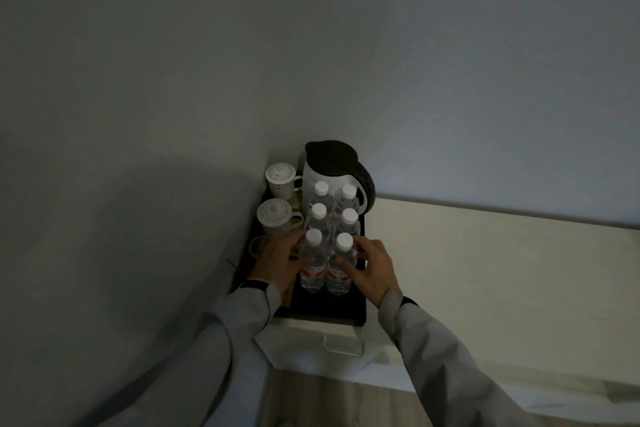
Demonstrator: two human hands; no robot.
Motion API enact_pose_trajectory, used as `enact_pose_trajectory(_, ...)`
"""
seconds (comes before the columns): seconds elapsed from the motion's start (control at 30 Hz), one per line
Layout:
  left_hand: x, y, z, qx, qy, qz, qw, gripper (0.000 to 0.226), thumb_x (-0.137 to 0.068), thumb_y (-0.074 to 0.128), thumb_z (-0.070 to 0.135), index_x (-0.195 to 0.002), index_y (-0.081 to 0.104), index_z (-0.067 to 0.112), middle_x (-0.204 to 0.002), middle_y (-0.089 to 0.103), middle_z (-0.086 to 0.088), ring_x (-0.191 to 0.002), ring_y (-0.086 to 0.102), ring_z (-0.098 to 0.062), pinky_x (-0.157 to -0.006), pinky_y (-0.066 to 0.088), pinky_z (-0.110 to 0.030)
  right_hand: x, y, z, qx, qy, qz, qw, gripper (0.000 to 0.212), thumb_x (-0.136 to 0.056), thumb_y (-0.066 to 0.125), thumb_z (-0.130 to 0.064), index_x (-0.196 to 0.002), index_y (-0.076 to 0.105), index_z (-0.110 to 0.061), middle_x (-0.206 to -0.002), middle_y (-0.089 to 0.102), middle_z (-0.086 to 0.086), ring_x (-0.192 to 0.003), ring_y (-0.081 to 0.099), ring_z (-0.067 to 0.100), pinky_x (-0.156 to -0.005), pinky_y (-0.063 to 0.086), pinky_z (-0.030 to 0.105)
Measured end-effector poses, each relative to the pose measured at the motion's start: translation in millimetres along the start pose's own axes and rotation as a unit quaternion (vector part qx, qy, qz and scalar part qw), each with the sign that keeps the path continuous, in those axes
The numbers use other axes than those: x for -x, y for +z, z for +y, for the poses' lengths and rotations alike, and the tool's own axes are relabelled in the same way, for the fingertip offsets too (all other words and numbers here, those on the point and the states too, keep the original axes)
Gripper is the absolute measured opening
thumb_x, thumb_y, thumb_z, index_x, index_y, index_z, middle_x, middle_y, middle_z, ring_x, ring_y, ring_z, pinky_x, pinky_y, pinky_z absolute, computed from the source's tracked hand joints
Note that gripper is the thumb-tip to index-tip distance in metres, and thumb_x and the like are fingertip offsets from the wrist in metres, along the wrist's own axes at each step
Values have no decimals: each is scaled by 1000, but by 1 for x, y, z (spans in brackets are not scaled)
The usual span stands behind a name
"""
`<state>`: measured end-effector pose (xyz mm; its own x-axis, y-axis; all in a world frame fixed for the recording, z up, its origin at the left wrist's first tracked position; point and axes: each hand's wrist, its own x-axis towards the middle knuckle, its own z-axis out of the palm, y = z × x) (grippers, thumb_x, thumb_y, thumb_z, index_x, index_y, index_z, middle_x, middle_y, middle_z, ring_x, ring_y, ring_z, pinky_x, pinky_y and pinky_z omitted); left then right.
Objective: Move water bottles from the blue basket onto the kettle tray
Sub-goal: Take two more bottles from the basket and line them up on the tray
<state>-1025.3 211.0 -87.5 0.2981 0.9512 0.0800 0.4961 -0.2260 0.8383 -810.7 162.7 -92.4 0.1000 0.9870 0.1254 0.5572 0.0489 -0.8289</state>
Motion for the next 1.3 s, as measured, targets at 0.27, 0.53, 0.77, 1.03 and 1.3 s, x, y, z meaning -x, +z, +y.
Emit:
enact_pose_trajectory(0.27,-5,-3,4,-10,-12,-23,1000,49,-86,73,13,-132,59,20,-126,66,-4,-114,64,-18,-97,55,-39,3,2,2,-15,15,8,1000,47,-81,78,-34,-123,59,-27,-105,54,5,-98,58,22,-85,49,27)
enact_pose_trajectory(0.53,0,-2,2,-12,-4,-12,1000,50,-83,76,20,-130,59,24,-123,66,-1,-111,63,-14,-96,55,-40,3,0,8,-14,-2,-1,1000,48,-81,76,-39,-124,56,-34,-109,53,4,-102,57,18,-91,51,31)
enact_pose_trajectory(0.77,1,-1,-2,-12,-16,-14,1000,57,-81,78,24,-133,57,25,-128,63,-1,-117,61,-18,-99,54,-45,4,-1,11,-7,-16,0,1000,53,-79,77,-39,-128,56,-32,-114,55,5,-98,51,5,-90,46,19)
enact_pose_trajectory(1.03,-1,1,-4,-16,-27,-16,999,58,-80,78,26,-134,55,26,-129,63,-2,-118,61,-19,-99,53,-47,4,-1,11,-8,-16,0,1000,54,-79,79,-34,-128,57,-28,-114,55,9,-104,54,13,-91,47,21)
enact_pose_trajectory(1.3,0,2,-4,-15,-23,-12,1000,56,-81,77,26,-132,56,27,-127,64,-2,-115,62,-18,-97,54,-46,3,0,11,-8,-14,0,1000,55,-79,80,-33,-129,57,-25,-115,58,10,-104,52,12,-95,50,30)
